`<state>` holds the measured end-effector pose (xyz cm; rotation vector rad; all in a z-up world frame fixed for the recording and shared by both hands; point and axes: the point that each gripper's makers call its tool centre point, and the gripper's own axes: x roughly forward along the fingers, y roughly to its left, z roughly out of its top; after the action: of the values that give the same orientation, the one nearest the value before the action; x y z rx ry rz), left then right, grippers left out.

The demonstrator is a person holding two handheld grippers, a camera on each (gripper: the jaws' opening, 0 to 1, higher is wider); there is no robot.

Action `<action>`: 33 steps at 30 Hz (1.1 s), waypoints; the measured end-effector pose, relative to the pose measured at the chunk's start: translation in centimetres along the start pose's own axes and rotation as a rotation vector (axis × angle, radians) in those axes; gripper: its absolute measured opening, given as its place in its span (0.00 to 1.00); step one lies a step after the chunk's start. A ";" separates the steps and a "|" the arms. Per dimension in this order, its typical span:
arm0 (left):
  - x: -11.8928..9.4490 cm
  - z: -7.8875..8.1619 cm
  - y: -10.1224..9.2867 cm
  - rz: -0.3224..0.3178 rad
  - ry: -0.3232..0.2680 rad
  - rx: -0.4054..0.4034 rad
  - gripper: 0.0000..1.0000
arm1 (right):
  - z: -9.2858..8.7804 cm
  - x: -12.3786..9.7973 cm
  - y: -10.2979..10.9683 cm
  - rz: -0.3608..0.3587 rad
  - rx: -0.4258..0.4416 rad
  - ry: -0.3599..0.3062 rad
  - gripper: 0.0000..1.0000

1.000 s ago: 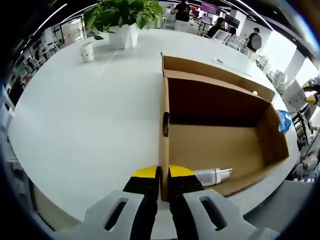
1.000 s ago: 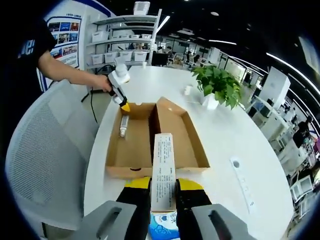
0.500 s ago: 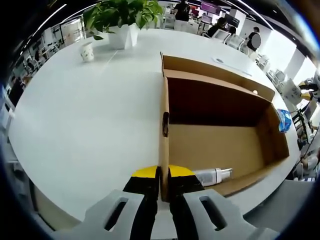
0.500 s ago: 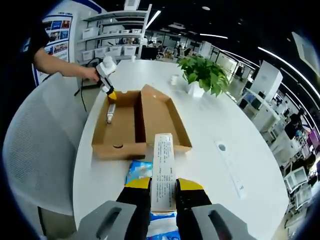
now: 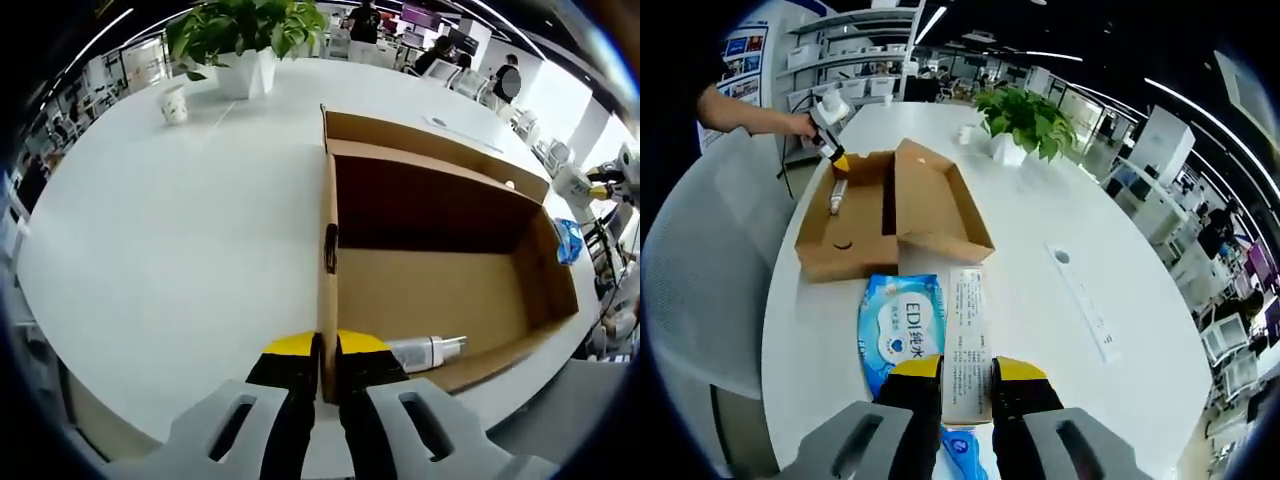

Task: Operate the shoe box by opening the lid, removing the specified soft item, and placing it in the target area until the item is outside and the box remains undamaged.

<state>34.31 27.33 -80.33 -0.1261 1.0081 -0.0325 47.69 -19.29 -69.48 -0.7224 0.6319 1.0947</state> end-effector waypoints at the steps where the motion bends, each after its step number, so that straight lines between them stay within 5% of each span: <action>1: 0.0 0.0 0.0 0.001 0.001 0.001 0.03 | -0.5 0.1 -0.3 -0.003 0.001 0.009 0.15; 16: 0.0 0.0 -0.1 -0.003 -0.005 0.006 0.04 | -6.5 2.2 -3.1 -0.006 -0.007 0.131 0.15; 33: 0.1 0.1 0.2 0.001 -0.003 0.021 0.03 | -12.4 3.4 -3.1 0.054 -0.065 0.291 0.15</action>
<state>34.48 27.52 -80.42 -0.1067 1.0044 -0.0417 50.46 -27.92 -79.06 -0.9354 0.8701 1.0726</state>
